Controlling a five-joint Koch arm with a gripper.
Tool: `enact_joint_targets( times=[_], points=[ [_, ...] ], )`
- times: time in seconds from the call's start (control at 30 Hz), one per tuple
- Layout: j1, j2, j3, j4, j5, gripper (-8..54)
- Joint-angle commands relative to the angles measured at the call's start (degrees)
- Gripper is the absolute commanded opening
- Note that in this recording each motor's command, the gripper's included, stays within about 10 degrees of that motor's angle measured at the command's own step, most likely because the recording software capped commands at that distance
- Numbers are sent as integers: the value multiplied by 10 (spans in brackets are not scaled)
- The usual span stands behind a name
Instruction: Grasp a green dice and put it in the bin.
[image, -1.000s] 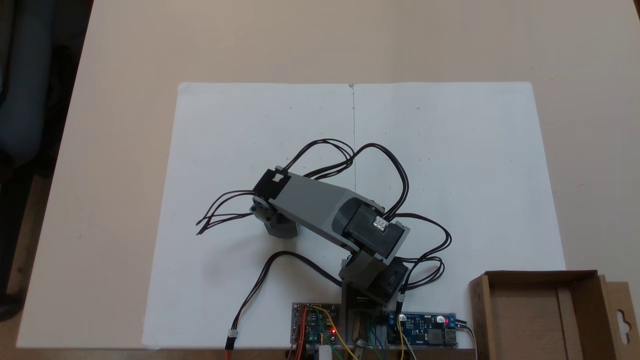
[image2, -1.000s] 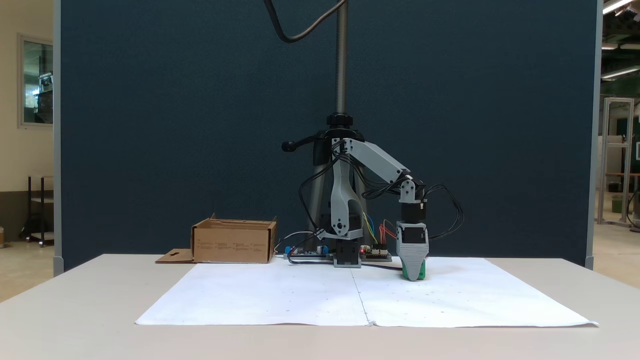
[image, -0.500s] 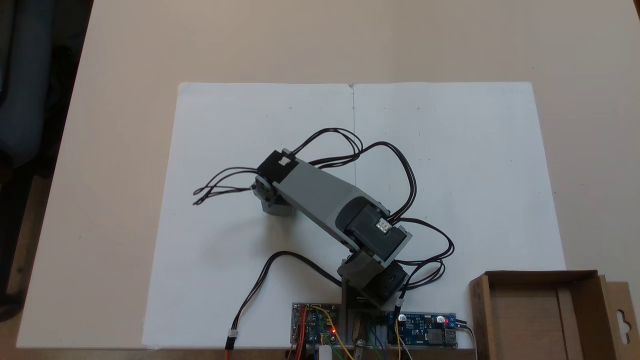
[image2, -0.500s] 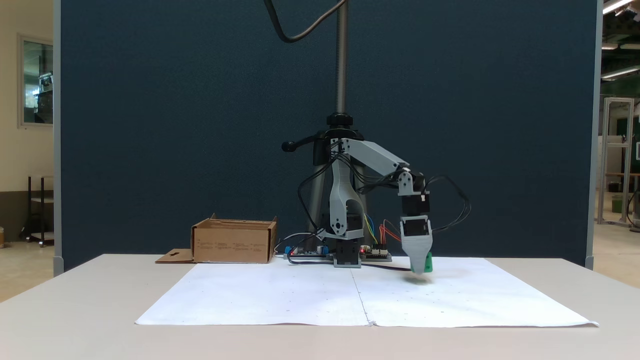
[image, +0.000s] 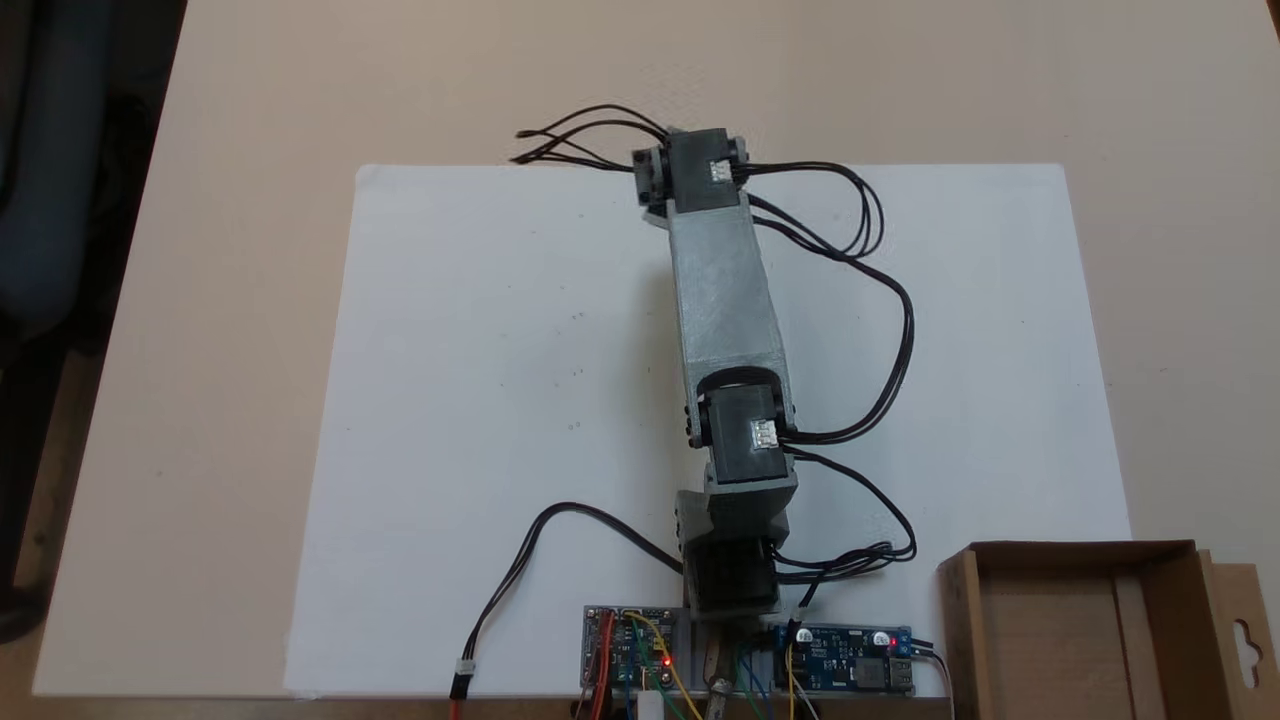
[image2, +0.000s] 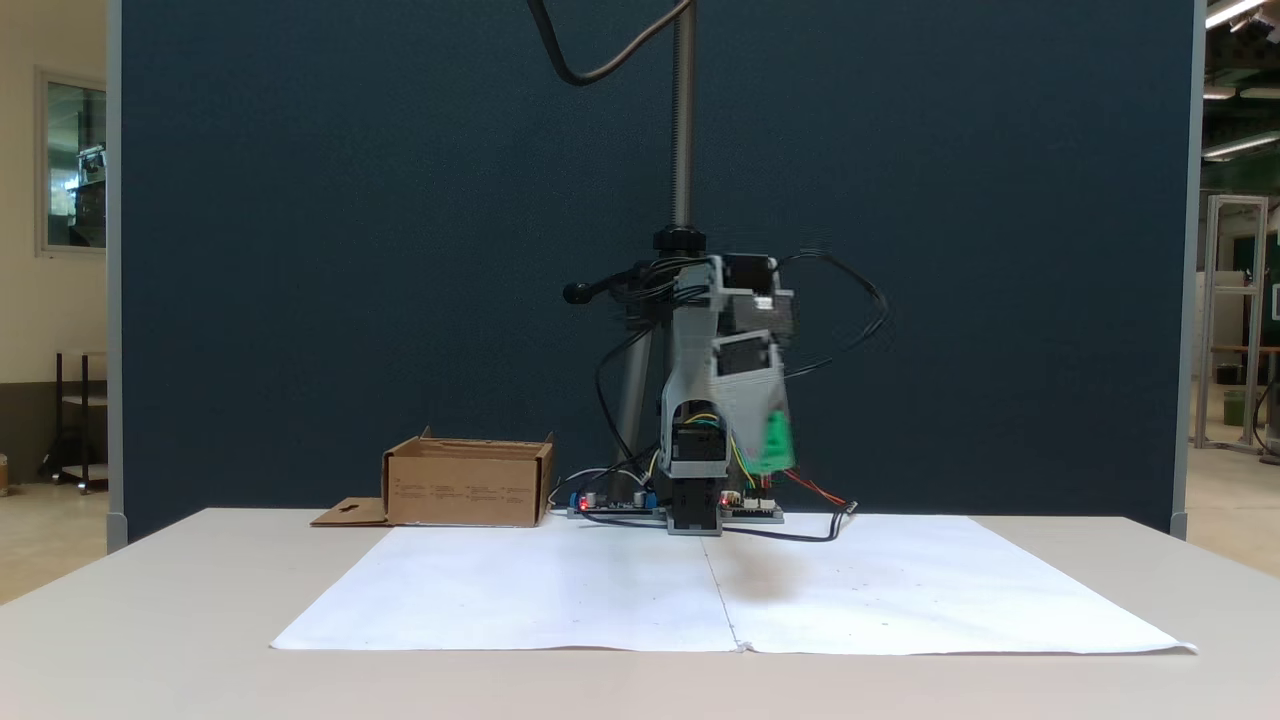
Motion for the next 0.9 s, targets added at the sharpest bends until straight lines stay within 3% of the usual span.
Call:
enact_joint_targets(
  times=[0.0, 0.27, 0.87],
  points=[
    [61, 18, -40, 18, -75, 118],
    [410, 17, -241, 240, -211, 118],
    [925, -3, -245, 324, -328, 118]
  ],
)
